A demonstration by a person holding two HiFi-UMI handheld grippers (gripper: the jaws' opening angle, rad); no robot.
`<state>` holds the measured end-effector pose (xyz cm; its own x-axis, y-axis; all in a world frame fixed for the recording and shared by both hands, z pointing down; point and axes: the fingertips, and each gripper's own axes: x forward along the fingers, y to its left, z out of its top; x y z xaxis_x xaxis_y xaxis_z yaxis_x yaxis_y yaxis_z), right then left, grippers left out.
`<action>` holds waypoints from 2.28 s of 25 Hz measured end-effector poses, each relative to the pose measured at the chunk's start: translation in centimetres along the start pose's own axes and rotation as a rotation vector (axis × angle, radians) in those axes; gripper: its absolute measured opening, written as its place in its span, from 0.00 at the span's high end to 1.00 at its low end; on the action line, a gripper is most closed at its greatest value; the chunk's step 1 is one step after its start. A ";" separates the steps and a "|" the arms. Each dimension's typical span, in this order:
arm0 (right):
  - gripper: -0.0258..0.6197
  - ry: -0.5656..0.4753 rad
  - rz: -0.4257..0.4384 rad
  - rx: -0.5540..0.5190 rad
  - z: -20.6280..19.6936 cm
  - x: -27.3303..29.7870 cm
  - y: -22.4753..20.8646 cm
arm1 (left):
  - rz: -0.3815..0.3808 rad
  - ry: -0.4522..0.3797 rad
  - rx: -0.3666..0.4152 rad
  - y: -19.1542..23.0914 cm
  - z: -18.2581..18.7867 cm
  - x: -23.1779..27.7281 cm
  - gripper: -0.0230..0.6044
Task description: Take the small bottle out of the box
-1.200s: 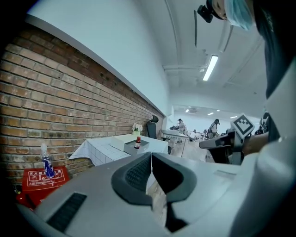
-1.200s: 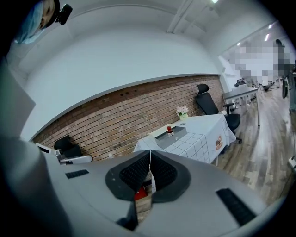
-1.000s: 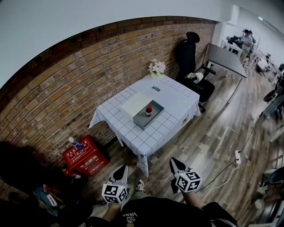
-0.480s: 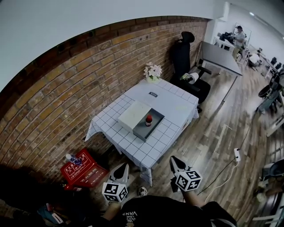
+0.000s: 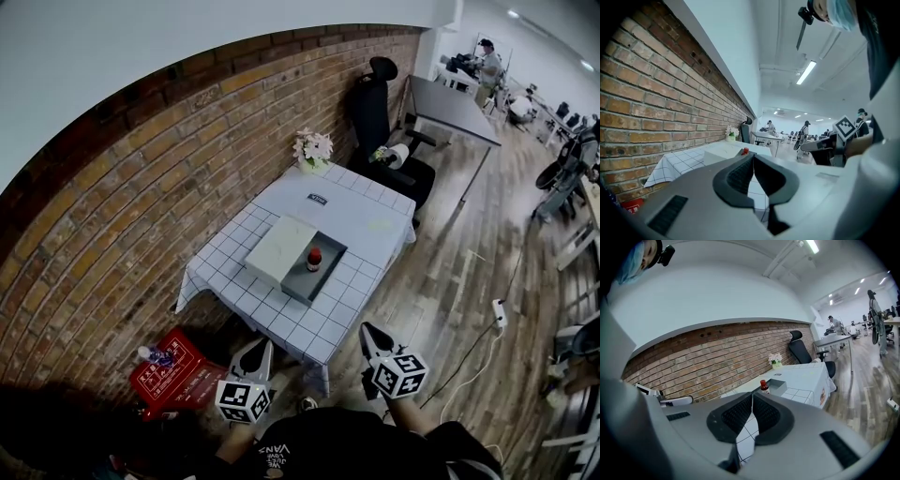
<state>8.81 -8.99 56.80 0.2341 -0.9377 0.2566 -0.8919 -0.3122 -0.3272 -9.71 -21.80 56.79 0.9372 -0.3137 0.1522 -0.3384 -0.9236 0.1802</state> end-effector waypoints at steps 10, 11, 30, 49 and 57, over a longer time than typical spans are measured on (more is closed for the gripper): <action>0.96 0.011 0.005 -0.034 0.6 2.7 -1.2 | 0.002 0.019 -0.005 0.7 -0.3 2.4 0.94; 0.96 0.015 0.011 -0.037 0.7 3.2 -1.4 | 0.010 0.018 -0.005 0.9 -0.2 2.6 0.94; 0.95 0.126 0.242 -0.183 4.8 14.5 -4.4 | 0.254 -0.037 -0.069 2.8 1.9 8.3 0.94; 0.95 0.261 0.524 -0.362 4.1 24.6 -4.5 | 0.570 -0.065 -0.119 3.1 1.3 9.4 0.94; 0.74 0.338 0.594 -0.427 2.4 27.3 -4.4 | 0.669 -0.070 -0.148 2.5 0.8 8.8 0.94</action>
<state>20.03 -33.56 63.04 -0.3941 -0.8110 0.4324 -0.9177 0.3729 -0.1370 -2.23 -27.01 57.77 0.5244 -0.8239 0.2148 -0.8493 -0.4882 0.2009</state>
